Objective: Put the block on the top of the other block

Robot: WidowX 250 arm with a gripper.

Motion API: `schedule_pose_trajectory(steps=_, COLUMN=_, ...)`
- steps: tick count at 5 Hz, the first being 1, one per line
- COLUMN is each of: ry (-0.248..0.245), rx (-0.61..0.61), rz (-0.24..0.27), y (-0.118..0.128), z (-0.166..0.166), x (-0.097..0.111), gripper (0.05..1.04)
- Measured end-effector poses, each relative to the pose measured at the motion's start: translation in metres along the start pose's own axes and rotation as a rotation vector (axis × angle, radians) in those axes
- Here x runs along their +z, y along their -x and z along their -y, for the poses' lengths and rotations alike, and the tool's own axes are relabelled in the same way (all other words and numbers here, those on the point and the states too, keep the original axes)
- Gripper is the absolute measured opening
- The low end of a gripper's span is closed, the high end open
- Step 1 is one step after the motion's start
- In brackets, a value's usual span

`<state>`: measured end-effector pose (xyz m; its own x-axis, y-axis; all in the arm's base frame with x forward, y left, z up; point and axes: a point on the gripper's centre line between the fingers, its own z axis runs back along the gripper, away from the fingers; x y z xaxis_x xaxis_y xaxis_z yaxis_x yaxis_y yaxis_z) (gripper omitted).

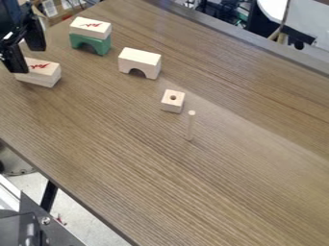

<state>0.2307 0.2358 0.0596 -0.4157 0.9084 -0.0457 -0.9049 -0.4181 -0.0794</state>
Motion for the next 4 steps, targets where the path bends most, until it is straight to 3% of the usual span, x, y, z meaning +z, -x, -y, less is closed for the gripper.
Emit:
schedule_pose_trajectory(steps=2, ry=-0.012, rx=0.024, rz=0.034, y=-0.004, z=0.0, x=-0.013, gripper=1.0)
schedule_pose_trajectory(steps=3, ry=-0.029, rx=0.066, rz=0.021, y=-0.004, z=-0.001, x=-0.02, gripper=0.95)
schedule_pose_trajectory(steps=4, ry=-0.023, rx=0.089, rz=0.0, y=-0.003, z=-0.002, x=-0.02, gripper=0.663)
